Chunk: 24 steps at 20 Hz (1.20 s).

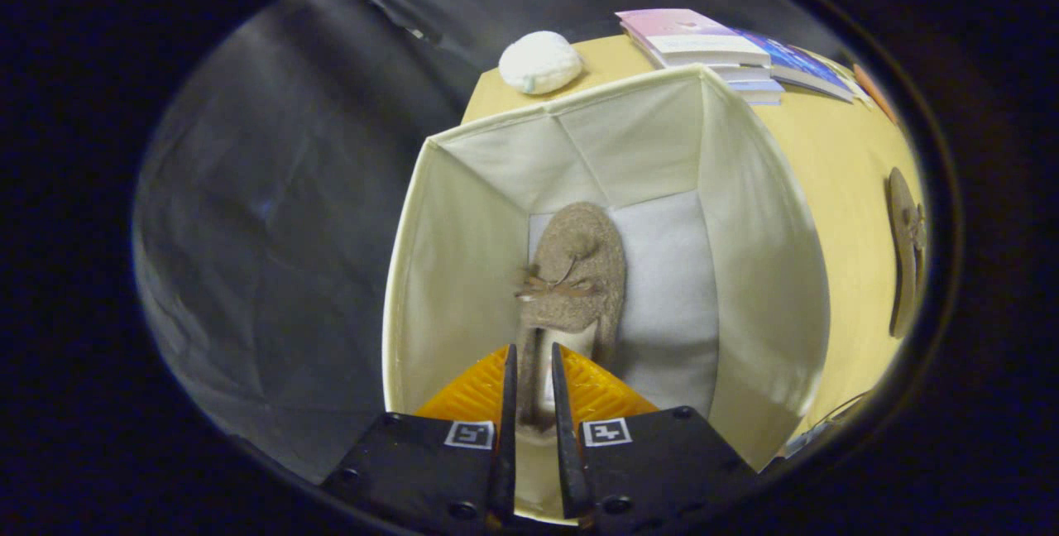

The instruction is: Open the storage box then place both shoes into the box .Put the left shoe in first, then the right shoe, with the right side of both shoes facing outward in a uniform manner.

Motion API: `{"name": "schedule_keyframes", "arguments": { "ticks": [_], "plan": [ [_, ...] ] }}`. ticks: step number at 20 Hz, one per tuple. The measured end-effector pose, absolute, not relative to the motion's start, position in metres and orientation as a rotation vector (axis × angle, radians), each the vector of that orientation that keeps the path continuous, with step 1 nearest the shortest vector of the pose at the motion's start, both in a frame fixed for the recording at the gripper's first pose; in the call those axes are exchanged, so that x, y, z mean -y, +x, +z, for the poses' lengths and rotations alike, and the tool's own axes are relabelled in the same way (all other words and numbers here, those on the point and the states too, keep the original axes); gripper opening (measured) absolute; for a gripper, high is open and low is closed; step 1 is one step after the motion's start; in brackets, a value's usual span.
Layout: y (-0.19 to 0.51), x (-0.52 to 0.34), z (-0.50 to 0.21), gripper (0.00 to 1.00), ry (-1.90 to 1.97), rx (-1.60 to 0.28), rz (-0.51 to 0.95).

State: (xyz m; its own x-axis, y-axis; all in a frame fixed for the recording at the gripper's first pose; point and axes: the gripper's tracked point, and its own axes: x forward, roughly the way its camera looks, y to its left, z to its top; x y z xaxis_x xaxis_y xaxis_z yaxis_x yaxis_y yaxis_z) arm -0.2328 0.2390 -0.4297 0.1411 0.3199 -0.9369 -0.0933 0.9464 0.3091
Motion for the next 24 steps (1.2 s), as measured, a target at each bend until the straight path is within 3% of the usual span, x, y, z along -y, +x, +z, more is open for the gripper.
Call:
{"name": "schedule_keyframes", "arguments": {
  "ticks": [12, 17, 24],
  "plan": [
    [-0.124, -0.165, -0.346, 0.25, 0.223, -1.024, 0.262],
    [-0.072, -0.066, -0.309, 0.25, 0.222, -0.891, 0.11],
    [-0.06, 0.104, -0.307, 0.25, 0.144, -0.843, -0.13]
  ]
}}
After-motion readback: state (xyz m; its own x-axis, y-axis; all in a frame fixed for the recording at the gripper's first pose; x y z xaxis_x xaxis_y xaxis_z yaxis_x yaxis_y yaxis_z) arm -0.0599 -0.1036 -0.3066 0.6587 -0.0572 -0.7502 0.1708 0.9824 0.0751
